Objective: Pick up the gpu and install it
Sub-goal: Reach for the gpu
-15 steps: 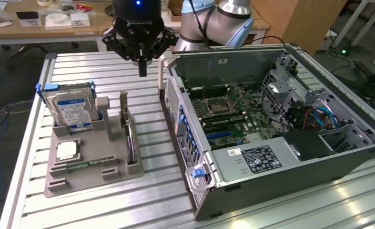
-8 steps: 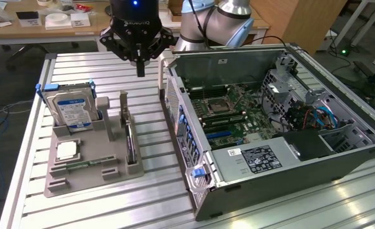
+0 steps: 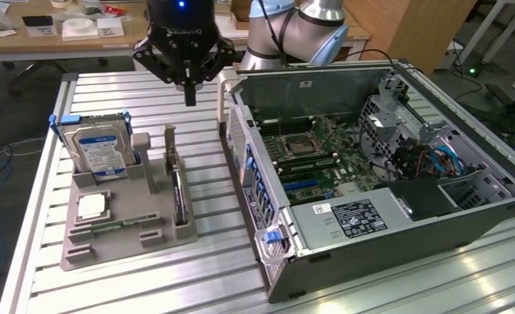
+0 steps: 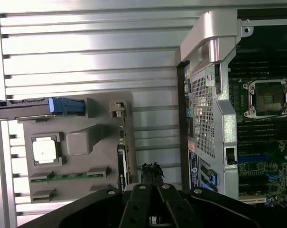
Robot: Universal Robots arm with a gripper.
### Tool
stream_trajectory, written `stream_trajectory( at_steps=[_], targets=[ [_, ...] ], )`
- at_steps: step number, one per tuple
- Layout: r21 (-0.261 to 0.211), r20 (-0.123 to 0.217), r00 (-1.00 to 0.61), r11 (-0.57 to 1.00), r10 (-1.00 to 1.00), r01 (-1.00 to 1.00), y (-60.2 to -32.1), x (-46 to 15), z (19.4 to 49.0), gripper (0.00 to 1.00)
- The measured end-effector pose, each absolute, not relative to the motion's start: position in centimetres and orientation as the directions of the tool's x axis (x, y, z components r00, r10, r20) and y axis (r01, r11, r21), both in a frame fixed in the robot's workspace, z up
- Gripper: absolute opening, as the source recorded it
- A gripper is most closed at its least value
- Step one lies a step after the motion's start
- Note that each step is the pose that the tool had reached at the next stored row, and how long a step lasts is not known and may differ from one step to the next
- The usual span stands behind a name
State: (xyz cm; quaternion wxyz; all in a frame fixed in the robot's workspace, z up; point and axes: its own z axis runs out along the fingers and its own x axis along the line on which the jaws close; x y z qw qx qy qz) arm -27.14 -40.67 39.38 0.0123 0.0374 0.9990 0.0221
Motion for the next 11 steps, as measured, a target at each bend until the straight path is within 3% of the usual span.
stream_trajectory(
  at_steps=[11],
  targets=[
    [0.045, -0.023, -0.997, 0.996, 0.075, 0.074, -40.77, -27.86, 39.38, 0.11]
  ],
)
